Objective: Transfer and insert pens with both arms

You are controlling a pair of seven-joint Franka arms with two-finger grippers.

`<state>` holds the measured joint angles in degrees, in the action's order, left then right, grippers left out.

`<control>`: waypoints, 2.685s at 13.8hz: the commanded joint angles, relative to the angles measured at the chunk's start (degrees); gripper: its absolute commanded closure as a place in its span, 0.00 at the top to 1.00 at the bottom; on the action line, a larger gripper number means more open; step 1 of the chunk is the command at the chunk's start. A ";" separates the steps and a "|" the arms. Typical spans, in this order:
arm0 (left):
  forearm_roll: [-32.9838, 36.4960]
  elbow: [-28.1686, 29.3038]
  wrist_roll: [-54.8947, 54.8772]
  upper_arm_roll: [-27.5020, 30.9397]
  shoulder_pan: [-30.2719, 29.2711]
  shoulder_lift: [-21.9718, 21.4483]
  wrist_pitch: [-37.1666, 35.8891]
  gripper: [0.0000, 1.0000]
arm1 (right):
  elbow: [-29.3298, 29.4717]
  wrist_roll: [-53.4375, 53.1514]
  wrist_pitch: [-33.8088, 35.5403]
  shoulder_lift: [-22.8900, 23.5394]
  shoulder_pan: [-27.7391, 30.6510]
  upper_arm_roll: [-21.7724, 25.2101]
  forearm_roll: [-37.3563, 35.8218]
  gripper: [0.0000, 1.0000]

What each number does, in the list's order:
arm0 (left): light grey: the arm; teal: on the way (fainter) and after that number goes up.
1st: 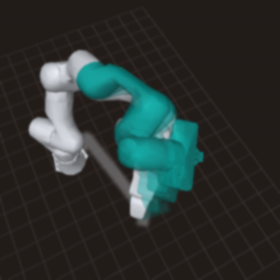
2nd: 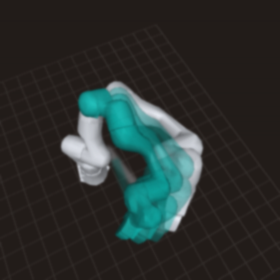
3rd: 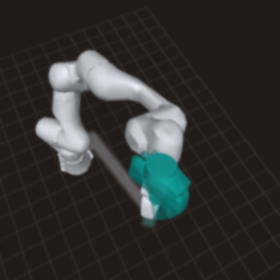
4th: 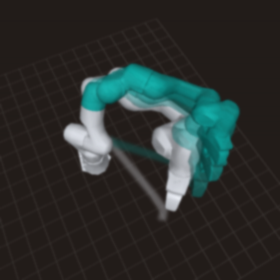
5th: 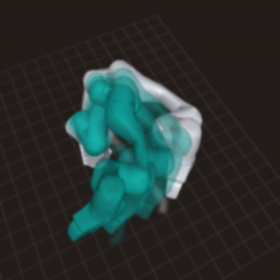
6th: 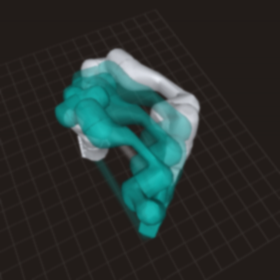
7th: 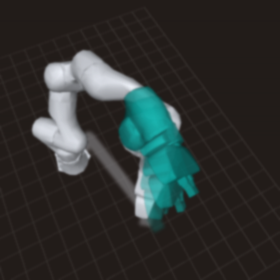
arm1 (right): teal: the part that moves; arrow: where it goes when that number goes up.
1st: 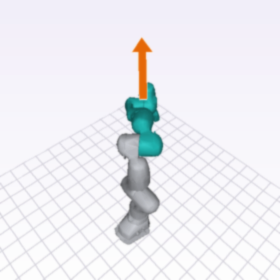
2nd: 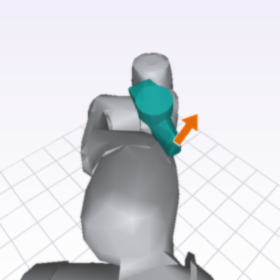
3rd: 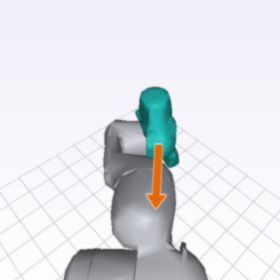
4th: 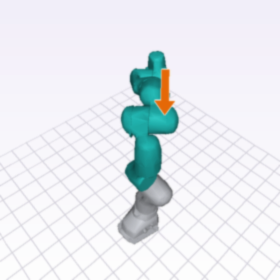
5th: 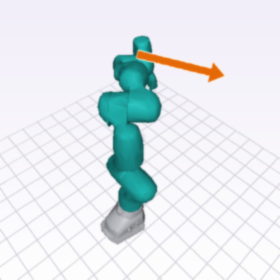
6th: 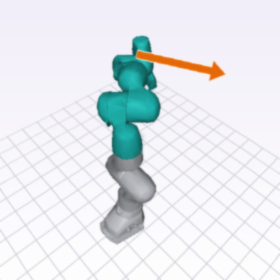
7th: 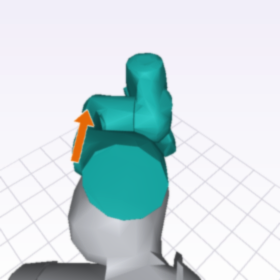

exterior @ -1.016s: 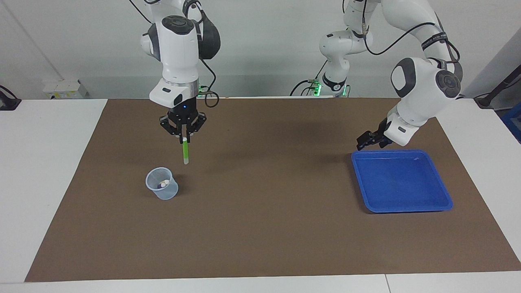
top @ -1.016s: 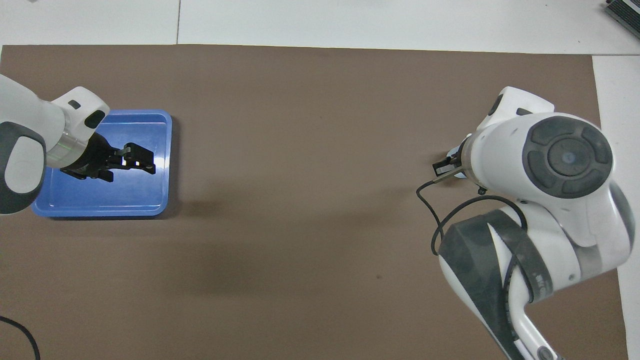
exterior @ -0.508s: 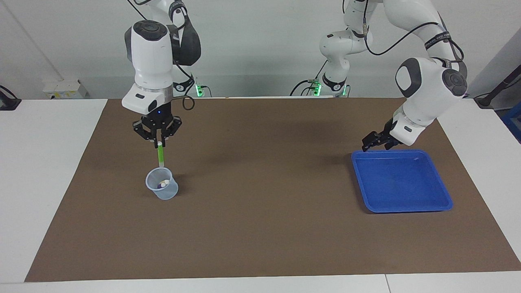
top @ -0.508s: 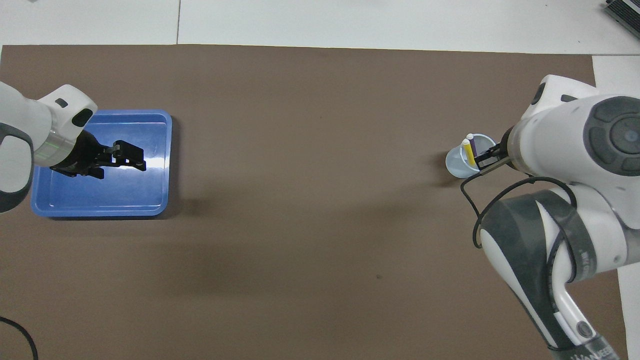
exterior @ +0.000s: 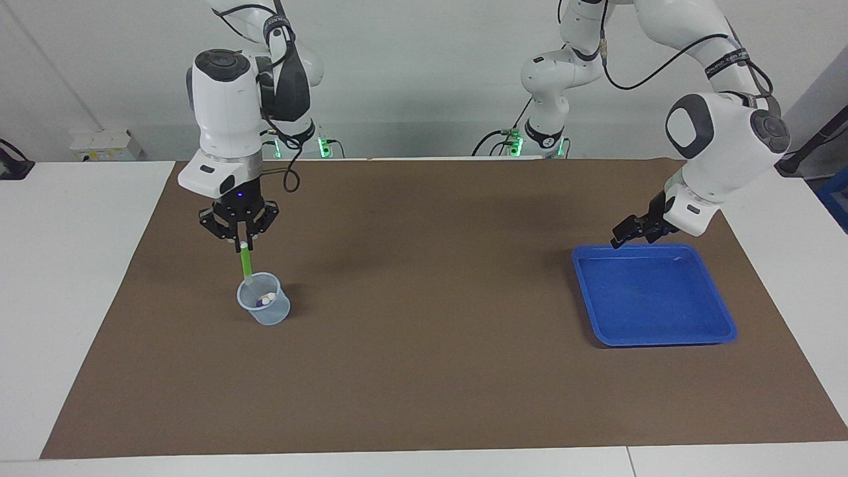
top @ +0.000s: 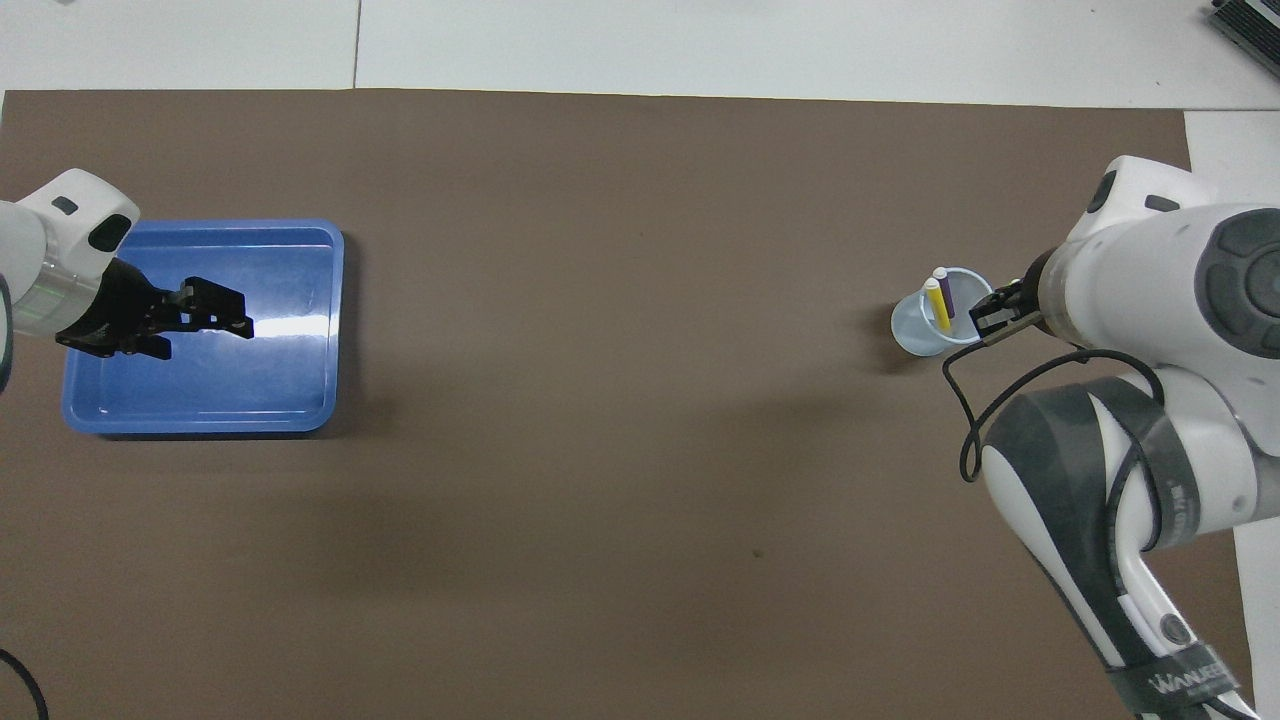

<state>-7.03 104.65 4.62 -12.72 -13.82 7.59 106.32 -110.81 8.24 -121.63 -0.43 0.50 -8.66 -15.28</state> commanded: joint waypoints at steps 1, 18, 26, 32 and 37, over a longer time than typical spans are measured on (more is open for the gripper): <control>2.53 -0.84 -0.66 -0.29 0.37 -2.58 -4.26 1.00 | -2.39 0.20 -3.60 -0.54 1.26 -0.75 0.60 0.00; 9.66 -7.00 -0.31 -1.00 4.42 -16.64 -5.51 1.00 | -3.97 -6.40 -6.69 3.07 1.34 -0.84 7.19 0.00; 9.66 -6.39 -0.40 -0.20 3.71 -18.49 -7.62 1.00 | -3.80 -5.96 -6.69 3.33 1.70 -0.75 7.19 1.00; 9.66 -6.39 -0.49 -0.20 3.54 -18.49 -7.70 1.00 | -3.80 -5.78 -6.69 3.33 1.78 -0.75 7.19 1.00; 9.66 -6.39 -0.49 -0.20 3.63 -18.49 -7.79 1.00 | -3.71 -5.78 -6.69 3.33 1.78 -0.75 7.19 1.00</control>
<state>1.46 97.82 4.17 -12.94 -10.10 -10.19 99.27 -114.16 2.40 -127.13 2.84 1.22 -8.77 -9.12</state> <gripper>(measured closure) 0.000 0.000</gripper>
